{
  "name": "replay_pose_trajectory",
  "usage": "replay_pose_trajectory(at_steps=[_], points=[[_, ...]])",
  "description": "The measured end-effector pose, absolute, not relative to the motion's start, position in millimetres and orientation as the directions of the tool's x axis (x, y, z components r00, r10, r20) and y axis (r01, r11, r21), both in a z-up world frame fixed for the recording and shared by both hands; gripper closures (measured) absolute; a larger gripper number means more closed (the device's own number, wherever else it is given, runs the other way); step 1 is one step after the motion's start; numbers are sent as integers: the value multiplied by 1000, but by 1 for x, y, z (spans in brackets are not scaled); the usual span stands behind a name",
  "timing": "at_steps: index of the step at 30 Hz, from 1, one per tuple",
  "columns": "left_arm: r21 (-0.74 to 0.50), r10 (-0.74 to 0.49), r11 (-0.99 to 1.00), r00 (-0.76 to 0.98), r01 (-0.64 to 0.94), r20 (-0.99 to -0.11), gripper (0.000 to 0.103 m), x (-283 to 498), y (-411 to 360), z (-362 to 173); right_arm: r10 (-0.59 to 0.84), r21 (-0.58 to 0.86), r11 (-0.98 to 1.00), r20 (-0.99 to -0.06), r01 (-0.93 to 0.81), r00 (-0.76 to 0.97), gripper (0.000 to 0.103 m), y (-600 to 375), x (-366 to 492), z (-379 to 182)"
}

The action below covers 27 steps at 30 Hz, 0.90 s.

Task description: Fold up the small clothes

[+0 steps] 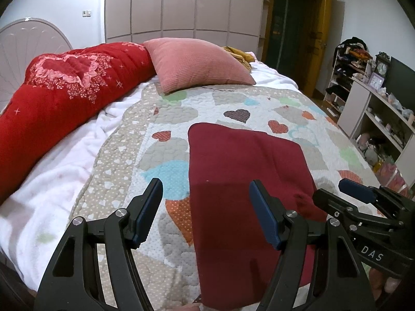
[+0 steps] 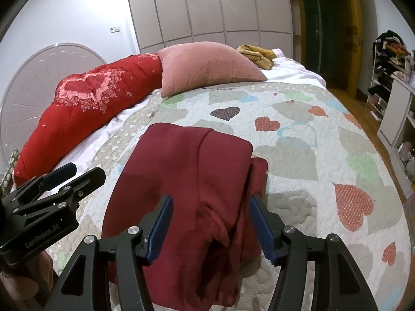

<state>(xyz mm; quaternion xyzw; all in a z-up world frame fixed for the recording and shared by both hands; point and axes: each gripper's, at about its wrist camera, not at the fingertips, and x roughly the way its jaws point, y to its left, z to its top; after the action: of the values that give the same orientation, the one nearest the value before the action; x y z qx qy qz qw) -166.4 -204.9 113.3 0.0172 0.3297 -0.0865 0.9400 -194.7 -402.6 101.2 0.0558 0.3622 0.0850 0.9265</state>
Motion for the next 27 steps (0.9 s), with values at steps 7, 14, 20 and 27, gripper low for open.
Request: replay_pose_trajectory(at_steps=[7, 14, 20, 27], points=[[-21, -150, 984, 762, 176, -629, 33, -164, -205, 110, 199, 165, 979, -667, -119, 718, 44, -402, -194, 99], [-26, -151, 984, 760, 174, -632, 33, -162, -203, 108, 196, 162, 980, -673, -116, 713, 44, -401, -192, 97], [-26, -151, 984, 755, 175, -638, 33, -161, -203, 105, 199, 163, 979, -682, -118, 704, 44, -398, -190, 93], [-26, -151, 984, 751, 175, -643, 33, -160, -205, 103, 202, 164, 979, -686, -122, 699, 44, -396, -188, 91]])
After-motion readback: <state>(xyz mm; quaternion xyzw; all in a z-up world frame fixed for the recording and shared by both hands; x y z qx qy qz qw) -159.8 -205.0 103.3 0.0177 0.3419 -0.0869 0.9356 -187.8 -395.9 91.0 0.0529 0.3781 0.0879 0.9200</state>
